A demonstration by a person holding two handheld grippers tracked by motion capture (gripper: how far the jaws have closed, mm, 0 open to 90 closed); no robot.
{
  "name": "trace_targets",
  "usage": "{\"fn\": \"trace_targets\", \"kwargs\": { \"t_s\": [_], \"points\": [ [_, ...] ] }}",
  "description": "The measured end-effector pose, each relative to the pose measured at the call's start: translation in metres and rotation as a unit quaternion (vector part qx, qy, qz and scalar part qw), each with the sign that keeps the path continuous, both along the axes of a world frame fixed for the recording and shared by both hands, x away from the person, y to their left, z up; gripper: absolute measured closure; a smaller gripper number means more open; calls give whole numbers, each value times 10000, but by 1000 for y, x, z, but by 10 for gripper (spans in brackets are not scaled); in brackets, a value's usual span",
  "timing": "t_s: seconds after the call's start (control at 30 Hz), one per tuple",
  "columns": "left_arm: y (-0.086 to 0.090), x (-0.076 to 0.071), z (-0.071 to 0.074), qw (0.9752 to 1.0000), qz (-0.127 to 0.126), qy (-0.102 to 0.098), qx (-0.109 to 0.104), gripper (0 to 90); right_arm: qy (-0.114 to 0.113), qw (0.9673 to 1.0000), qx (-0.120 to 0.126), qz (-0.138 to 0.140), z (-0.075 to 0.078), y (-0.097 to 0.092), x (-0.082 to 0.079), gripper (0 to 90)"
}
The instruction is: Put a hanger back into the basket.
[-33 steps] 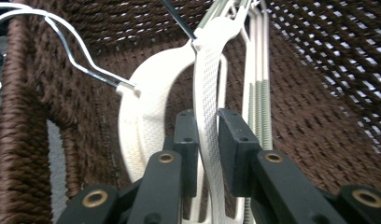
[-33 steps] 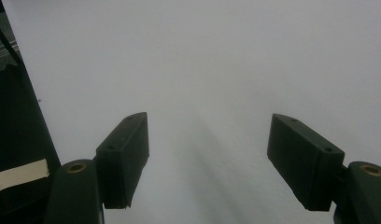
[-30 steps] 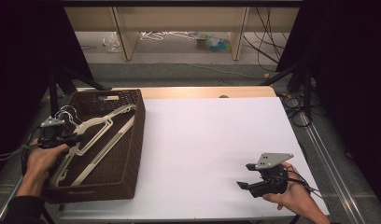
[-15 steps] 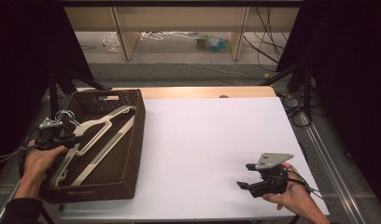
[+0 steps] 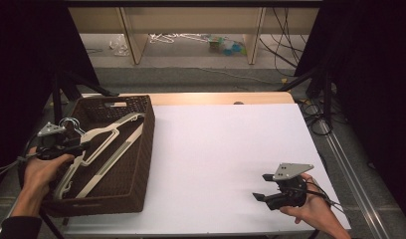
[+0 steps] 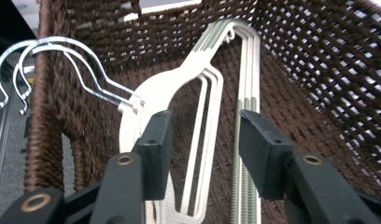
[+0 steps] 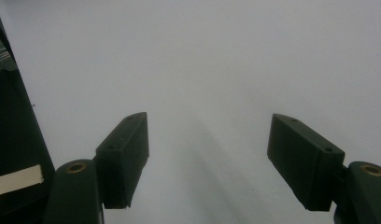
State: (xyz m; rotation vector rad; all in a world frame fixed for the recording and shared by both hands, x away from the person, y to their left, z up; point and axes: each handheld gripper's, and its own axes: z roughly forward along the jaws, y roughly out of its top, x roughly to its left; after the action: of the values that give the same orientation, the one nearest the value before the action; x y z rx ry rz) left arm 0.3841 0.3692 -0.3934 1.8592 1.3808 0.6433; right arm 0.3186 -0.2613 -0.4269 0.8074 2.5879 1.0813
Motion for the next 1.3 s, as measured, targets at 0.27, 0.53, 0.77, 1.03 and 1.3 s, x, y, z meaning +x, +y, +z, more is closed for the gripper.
{"fn": "trace_targets", "kwargs": {
  "t_s": [0.27, 0.53, 0.77, 1.03, 1.3],
  "points": [
    [-9, -9, 15, 9996, -77, -266, -67, 449, -17, 10000, 20, -10, 0, 0, 0, 297],
    [-14, -15, 23, 9994, -125, -324, -48, 392, -59, 10000, 52, -60, 0, 0, 0, 285],
    [-31, -25, 35, 9979, -351, -542, -51, 352, -58, 9999, 88, -87, 0, 0, 0, 272],
    [-64, -39, 48, 9942, -680, -807, -200, 312, -128, 9993, 275, -226, 2, -1, 1, 251],
    [-102, -48, 49, 9887, -1118, -964, -279, 258, -293, 9983, 415, -294, 4, -1, -2, 208]
  ]
}}
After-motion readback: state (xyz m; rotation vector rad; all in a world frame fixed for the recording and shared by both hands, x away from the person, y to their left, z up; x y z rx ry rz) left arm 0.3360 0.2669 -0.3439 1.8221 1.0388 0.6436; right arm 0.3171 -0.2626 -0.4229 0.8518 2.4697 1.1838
